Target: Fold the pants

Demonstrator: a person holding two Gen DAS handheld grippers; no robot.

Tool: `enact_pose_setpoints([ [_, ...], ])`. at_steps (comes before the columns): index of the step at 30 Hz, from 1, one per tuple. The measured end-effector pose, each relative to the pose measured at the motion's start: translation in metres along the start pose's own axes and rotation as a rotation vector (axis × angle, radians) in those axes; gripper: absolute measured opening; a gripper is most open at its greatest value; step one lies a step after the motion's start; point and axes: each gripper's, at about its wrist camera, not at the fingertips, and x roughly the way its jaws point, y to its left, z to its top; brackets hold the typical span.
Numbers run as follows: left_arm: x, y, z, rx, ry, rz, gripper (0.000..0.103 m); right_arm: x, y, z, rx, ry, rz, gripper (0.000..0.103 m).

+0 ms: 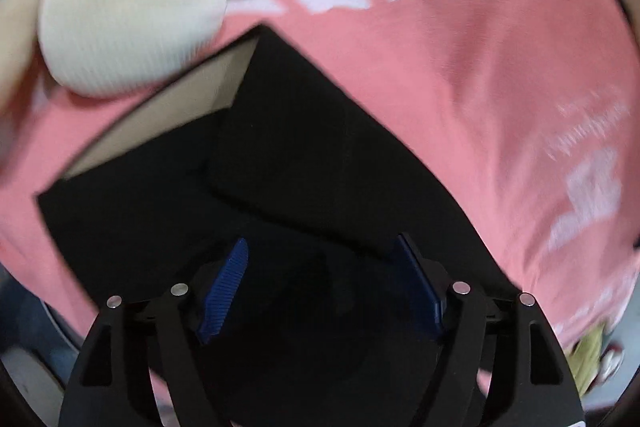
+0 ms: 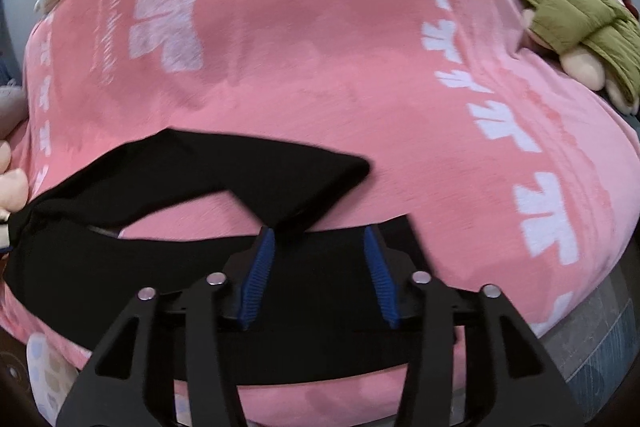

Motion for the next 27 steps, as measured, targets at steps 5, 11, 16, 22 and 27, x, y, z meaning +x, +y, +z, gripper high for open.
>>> enact_pose_setpoints([
  [5, 0.012, 0.01, 0.014, -0.05, 0.046, -0.087, 0.007, 0.013, 0.025, -0.01, 0.003, 0.041, 0.047, 0.054],
  [11, -0.058, 0.017, 0.01, 0.027, -0.01, -0.156, 0.006, 0.036, 0.029, -0.002, 0.064, 0.064, 0.085, 0.06],
  [16, -0.067, 0.015, 0.004, 0.071, 0.01, -0.135, 0.006, 0.071, 0.005, 0.021, 0.175, 0.069, 0.031, 0.07],
  [22, -0.078, 0.002, 0.007, 0.095, -0.009, -0.104, 0.006, 0.069, 0.009, 0.069, 0.141, 0.049, 0.166, 0.003],
  [27, -0.144, 0.009, 0.003, 0.219, -0.185, 0.065, 0.0, -0.022, -0.006, 0.1, -0.008, -0.069, 0.13, 0.002],
])
